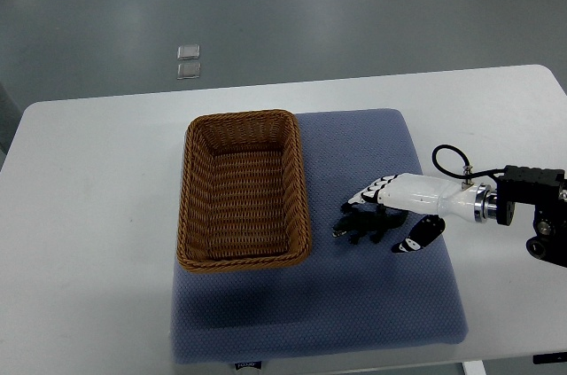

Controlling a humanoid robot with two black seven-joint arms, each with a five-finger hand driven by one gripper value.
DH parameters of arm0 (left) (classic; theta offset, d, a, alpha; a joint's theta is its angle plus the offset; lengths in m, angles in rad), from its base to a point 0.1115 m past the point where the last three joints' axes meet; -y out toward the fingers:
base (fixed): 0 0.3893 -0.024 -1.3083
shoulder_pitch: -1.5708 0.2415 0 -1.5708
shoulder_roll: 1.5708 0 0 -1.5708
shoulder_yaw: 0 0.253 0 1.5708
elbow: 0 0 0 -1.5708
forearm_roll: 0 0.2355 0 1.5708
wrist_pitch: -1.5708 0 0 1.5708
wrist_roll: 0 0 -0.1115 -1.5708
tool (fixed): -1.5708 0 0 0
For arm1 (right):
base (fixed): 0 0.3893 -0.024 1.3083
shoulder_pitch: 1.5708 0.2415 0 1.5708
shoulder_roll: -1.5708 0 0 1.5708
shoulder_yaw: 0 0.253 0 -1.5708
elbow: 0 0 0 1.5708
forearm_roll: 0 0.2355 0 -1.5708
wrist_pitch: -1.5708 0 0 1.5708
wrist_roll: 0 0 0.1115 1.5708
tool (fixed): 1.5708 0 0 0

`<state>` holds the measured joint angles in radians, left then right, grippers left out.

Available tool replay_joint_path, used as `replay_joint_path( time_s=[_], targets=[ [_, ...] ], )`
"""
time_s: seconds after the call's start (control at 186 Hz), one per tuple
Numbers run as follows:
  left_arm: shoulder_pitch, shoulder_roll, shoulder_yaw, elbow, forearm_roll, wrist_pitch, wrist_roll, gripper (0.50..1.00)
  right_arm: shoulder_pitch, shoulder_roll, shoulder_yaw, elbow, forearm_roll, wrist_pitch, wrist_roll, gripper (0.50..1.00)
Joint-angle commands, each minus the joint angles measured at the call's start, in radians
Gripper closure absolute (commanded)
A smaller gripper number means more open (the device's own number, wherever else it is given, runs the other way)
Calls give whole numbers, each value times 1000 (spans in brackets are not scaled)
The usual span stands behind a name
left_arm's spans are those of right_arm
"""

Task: Place crocodile in brown basket with right hand
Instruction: 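Lower the right hand onto the crocodile and close fingers around it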

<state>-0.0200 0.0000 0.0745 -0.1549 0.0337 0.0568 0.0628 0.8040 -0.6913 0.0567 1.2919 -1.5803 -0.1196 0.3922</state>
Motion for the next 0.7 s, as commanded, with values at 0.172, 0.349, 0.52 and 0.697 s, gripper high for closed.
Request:
replay_joint_path(
  time_s=[0.172,0.349,0.52,0.697],
  targets=[
    [0,0,1,0,0,0,0,500,-2,4,0,-40,-26,-17,-24,632],
    [0,0,1,0,0,0,0,500,-3,6,0,-52,-29,-14,-30,681],
    [0,0,-1,0,0,0,0,500,-2,1,0,-54,-27,-14,-29,707],
    [0,0,1,0,0,0,0,500,7,1,2,-54,-26,-11,-29,715]
  ],
)
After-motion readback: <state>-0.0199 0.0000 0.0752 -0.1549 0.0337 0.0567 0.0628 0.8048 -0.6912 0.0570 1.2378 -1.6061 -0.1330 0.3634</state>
